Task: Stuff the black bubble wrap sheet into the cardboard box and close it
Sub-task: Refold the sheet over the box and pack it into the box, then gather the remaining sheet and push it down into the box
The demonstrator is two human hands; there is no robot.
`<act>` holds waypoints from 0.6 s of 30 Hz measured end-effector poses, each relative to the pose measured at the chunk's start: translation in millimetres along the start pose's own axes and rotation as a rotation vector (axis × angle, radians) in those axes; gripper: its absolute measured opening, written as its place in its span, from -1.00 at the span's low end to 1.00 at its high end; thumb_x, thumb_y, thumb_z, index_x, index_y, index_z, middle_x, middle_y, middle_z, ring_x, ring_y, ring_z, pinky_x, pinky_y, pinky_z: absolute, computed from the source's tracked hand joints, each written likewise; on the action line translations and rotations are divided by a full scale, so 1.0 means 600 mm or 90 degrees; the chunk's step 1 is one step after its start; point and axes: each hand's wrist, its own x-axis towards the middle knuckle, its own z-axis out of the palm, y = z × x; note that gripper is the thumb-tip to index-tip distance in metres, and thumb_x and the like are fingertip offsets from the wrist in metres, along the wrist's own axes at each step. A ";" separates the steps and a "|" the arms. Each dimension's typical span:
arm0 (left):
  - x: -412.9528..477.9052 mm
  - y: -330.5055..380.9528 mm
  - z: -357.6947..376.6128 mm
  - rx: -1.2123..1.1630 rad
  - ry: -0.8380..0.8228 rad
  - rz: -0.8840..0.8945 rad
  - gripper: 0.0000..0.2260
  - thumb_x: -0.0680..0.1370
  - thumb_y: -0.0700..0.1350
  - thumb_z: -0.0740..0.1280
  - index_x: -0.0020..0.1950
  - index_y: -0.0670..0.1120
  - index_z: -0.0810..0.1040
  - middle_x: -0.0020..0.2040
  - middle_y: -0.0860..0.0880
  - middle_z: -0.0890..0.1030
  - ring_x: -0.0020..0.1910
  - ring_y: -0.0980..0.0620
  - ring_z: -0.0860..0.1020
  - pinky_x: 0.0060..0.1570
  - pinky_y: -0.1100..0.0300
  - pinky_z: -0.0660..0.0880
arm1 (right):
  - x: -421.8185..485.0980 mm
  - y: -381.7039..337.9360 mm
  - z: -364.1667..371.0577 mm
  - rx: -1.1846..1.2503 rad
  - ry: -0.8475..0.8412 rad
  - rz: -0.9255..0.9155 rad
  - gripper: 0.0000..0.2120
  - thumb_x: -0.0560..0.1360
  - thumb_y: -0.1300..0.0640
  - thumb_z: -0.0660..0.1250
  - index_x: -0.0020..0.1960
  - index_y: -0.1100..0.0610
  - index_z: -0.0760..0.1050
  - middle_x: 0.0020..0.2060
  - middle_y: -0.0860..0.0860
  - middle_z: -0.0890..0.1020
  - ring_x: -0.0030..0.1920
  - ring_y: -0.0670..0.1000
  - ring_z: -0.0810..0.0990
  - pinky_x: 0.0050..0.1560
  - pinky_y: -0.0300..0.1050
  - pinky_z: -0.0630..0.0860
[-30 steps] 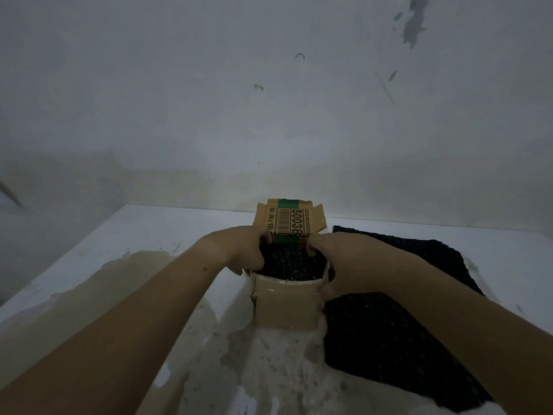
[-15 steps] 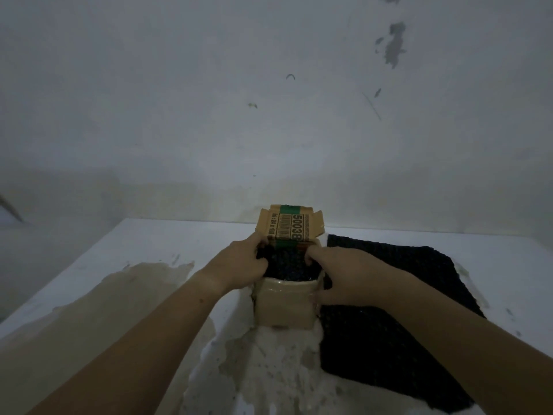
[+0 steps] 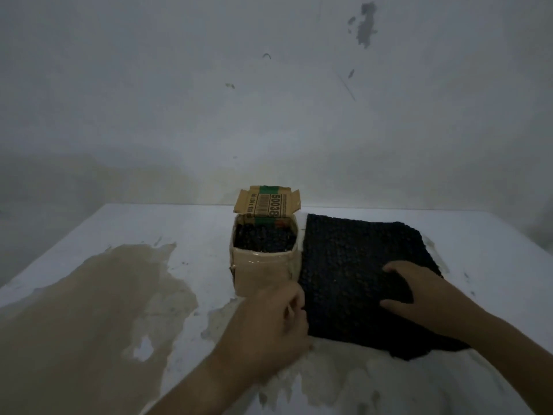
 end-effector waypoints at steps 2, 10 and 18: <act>0.003 0.004 0.039 -0.005 -0.029 -0.074 -0.94 0.52 0.04 0.23 -0.07 0.11 0.36 -0.26 0.07 0.45 -0.27 0.12 0.43 -0.31 0.11 0.37 | -0.022 0.026 0.010 -0.011 -0.014 0.026 -0.40 0.39 -0.23 0.42 0.34 -0.06 0.35 0.26 -0.15 0.44 0.22 -0.12 0.44 0.18 -0.27 0.39; 0.046 0.012 0.107 0.038 -0.028 -0.263 -0.67 0.59 0.12 0.24 0.24 -0.03 0.33 0.09 -0.02 0.51 0.10 -0.04 0.49 0.03 0.07 0.43 | -0.067 0.044 0.039 -0.009 0.036 -0.028 -0.79 0.45 -0.04 0.44 -0.21 -0.15 0.39 -0.13 -0.21 0.48 -0.12 -0.12 0.51 -0.09 -0.18 0.49; 0.067 0.028 0.117 -0.189 0.001 -0.320 -0.65 0.50 0.12 0.39 0.06 0.00 0.30 0.01 0.03 0.49 -0.07 0.14 0.52 -0.16 0.34 0.46 | -0.100 -0.004 0.025 0.164 0.226 0.014 -0.83 0.57 0.12 0.26 -0.16 -0.07 0.36 -0.25 -0.12 0.55 -0.39 -0.07 0.50 -0.40 -0.13 0.40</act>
